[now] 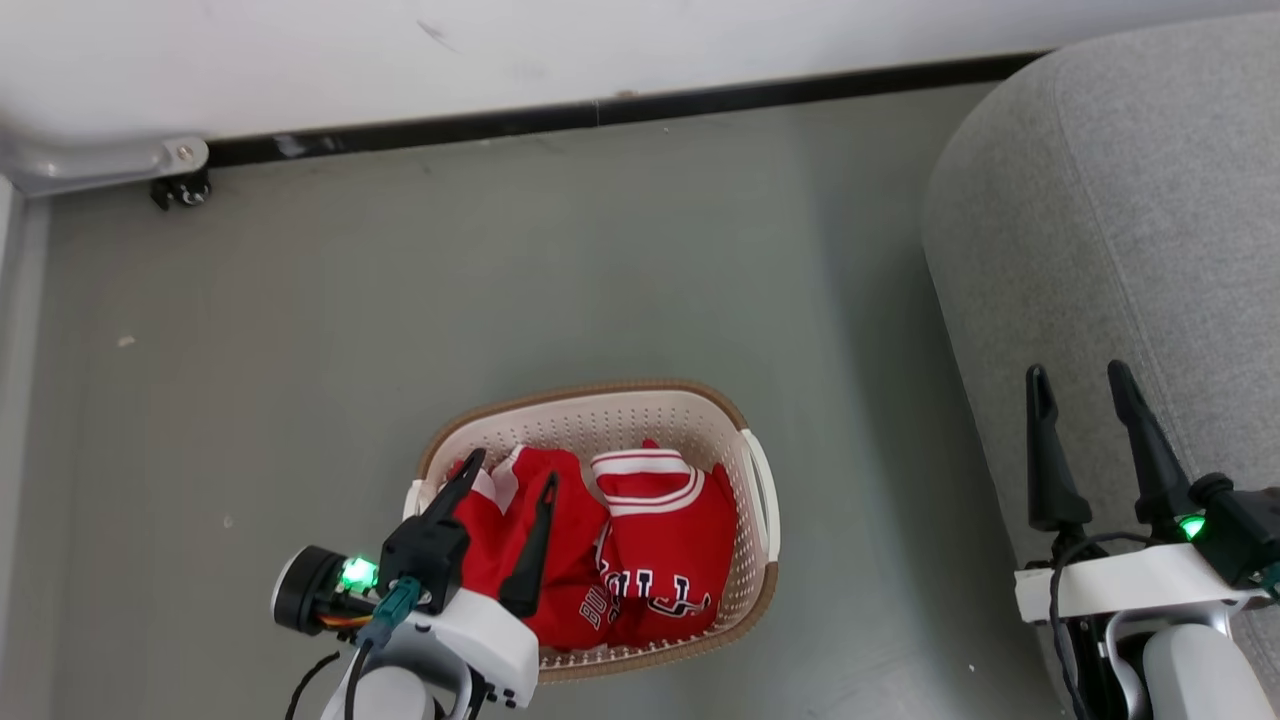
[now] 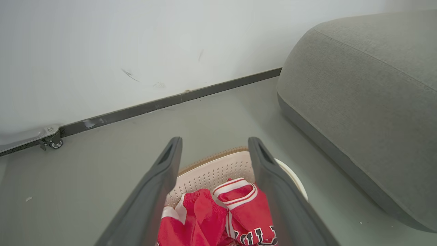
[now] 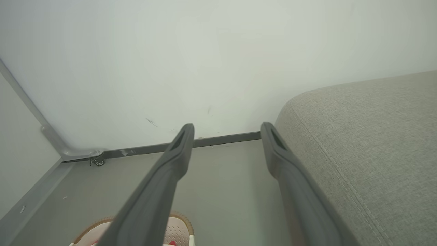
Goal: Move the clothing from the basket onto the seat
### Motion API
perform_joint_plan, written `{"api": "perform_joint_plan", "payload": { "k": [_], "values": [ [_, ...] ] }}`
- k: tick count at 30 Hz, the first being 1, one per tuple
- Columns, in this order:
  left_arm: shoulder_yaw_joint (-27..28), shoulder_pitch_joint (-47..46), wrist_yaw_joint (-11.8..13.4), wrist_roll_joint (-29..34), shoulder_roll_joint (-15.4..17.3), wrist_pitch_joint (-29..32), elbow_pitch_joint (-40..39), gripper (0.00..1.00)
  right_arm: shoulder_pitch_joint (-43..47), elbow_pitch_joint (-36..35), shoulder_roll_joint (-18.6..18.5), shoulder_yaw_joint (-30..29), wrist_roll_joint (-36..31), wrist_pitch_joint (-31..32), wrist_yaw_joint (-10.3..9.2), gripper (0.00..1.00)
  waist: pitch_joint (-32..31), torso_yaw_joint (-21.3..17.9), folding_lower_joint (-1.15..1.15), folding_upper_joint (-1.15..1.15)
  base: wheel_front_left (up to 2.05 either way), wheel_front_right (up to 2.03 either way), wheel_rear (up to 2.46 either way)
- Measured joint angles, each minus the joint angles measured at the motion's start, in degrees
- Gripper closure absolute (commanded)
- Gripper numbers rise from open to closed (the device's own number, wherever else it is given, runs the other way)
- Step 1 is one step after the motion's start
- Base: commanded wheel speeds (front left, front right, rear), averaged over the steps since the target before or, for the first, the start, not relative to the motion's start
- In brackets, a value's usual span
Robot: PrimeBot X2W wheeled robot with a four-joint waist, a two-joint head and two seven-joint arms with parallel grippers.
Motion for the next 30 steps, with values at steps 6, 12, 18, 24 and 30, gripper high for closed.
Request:
{"api": "perform_joint_plan", "payload": {
  "k": [6,12,18,24,30],
  "values": [
    [-0.82,-3.65,-0.46,1.27,-0.05,-0.03,3.42,0.0,-1.66,-1.22,-0.01,-0.6,0.13,-0.04,0.0,0.0,3.24,-0.9,0.0,0.0,0.0,0.0,0.0],
    [-1.25,-6.0,-0.73,1.93,-0.11,-0.03,7.71,0.0,-3.3,-2.56,0.0,-0.9,0.18,-0.07,0.0,0.0,6.44,-1.87,0.0,0.0,0.0,0.0,0.0],
    [-1.07,-8.26,-0.71,1.96,-0.11,-0.03,11.27,0.0,-4.7,-3.78,-0.01,-1.49,0.68,-0.49,0.0,0.0,9.56,-2.9,0.0,0.0,0.0,0.0,0.0],
    [-0.6,-11.11,-0.22,1.96,-0.16,-0.03,13.97,0.0,-6.05,-4.44,-0.01,-2.22,0.8,-0.49,0.0,0.0,12.56,-3.85,0.0,0.0,0.0,0.0,0.0],
    [-0.59,-13.96,0.3,2.72,-0.11,-0.03,17.14,0.0,-7.62,-5.19,-0.01,-2.57,1.26,-0.51,0.0,0.0,15.41,-4.63,0.0,0.0,0.0,0.0,0.0]
  ]
}}
